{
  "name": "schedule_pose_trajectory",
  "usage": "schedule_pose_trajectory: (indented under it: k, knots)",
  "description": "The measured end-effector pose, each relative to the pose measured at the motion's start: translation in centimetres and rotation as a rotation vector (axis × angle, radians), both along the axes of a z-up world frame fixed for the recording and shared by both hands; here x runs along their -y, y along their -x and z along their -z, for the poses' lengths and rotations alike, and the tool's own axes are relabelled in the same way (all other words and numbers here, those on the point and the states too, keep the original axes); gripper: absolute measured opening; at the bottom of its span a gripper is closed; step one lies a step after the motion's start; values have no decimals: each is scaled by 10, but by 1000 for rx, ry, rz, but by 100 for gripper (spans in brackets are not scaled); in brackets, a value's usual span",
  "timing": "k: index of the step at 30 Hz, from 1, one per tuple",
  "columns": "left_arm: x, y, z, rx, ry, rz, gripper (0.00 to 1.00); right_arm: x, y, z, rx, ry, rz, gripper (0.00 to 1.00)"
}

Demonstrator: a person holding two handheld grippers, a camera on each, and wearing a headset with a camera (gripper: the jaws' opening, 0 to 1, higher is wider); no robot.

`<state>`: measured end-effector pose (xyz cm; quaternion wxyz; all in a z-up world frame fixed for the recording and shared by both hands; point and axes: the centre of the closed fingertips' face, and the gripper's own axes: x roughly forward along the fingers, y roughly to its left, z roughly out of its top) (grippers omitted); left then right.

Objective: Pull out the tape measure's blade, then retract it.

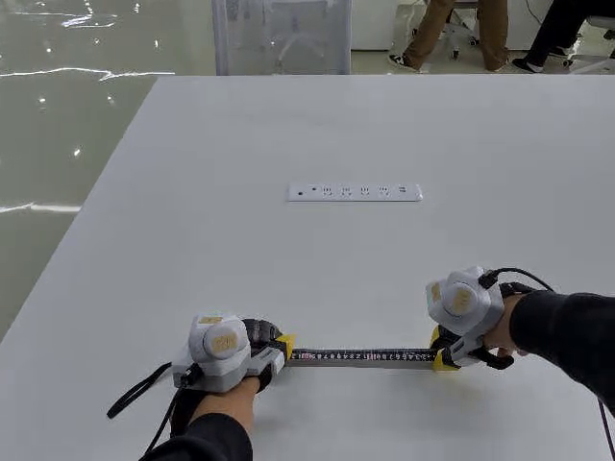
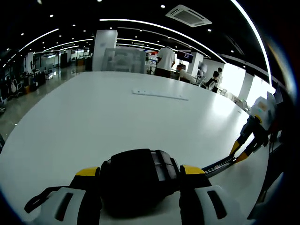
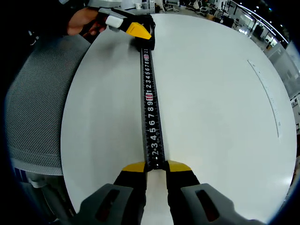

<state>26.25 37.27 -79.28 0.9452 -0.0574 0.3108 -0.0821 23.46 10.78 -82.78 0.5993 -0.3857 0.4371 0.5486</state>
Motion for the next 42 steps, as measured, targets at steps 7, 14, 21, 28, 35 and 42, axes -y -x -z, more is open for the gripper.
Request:
schedule_pose_trajectory:
  k: [7,14,21,28,35,42]
  knots:
    - [0,0,4,-28,-76,36,62,0,-2,1,2,-13,11,12]
    - [-1,0,4,-36,-59,38,62,0,-2,1,-2,-23,13,12]
    - [0,0,5,-43,-49,41,61,-4,-2,0,13,-24,9,12]
    - [-1,0,5,-47,-47,42,61,-9,-2,0,15,-26,15,12]
    - [0,0,6,-51,-43,43,61,-15,-4,0,16,-39,26,12]
    - [0,0,6,-54,-37,46,62,-22,-4,0,18,-51,32,12]
